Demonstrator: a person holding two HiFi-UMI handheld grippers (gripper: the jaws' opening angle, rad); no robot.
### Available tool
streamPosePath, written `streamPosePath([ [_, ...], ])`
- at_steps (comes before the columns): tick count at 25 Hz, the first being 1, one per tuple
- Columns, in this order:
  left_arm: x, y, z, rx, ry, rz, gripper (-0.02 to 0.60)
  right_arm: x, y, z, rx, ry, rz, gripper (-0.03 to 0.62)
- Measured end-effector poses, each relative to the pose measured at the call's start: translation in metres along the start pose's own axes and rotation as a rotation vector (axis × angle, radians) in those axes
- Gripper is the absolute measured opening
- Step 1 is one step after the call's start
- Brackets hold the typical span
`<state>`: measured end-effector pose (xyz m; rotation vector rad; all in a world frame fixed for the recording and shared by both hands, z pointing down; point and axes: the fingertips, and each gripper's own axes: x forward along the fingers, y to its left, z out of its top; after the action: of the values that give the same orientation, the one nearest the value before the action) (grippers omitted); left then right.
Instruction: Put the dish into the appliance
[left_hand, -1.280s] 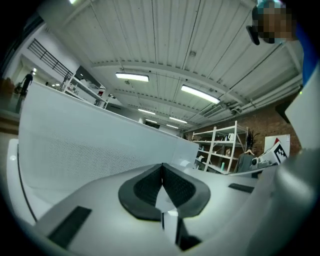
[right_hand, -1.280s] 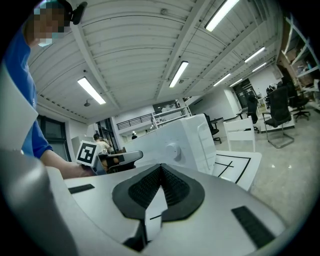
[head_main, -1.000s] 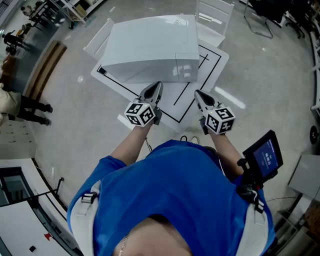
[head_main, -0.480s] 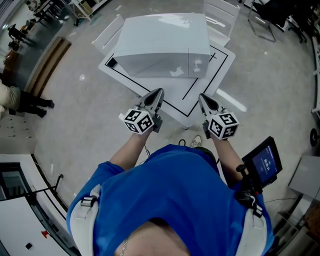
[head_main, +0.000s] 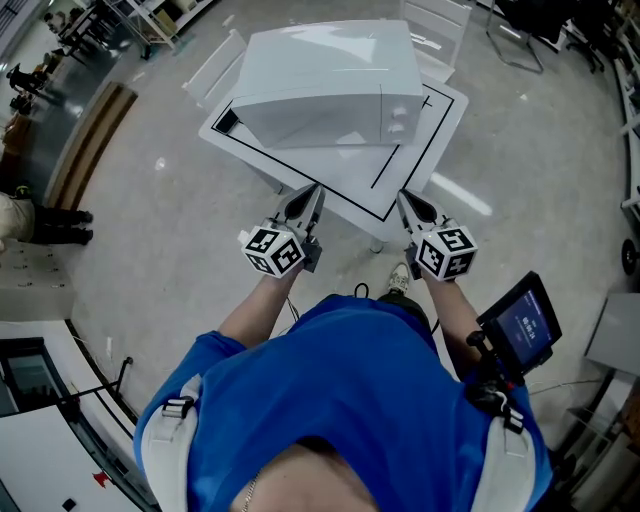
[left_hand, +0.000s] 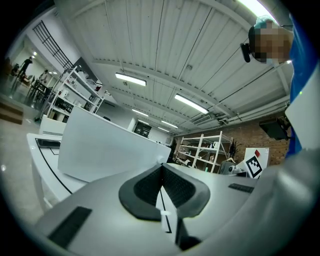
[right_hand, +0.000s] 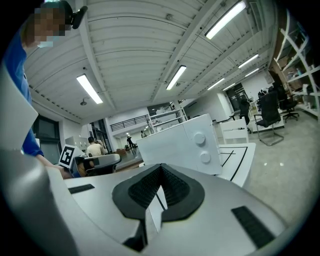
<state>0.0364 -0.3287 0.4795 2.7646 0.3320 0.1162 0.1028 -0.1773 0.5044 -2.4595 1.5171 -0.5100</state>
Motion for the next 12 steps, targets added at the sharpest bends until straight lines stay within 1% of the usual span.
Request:
streamPosePath([
  [8, -0.013, 0.001, -0.002, 0.002, 0.009, -0.010, 0.008, -0.004, 0.011, -0.009, 0.006, -0.006, -0.022, 0.000],
  [12, 0.009, 0.006, -0.006, 0.001, 0.013, -0.013, 0.008, 0.006, -0.008, -0.008, 0.007, -0.002, -0.021, 0.002],
])
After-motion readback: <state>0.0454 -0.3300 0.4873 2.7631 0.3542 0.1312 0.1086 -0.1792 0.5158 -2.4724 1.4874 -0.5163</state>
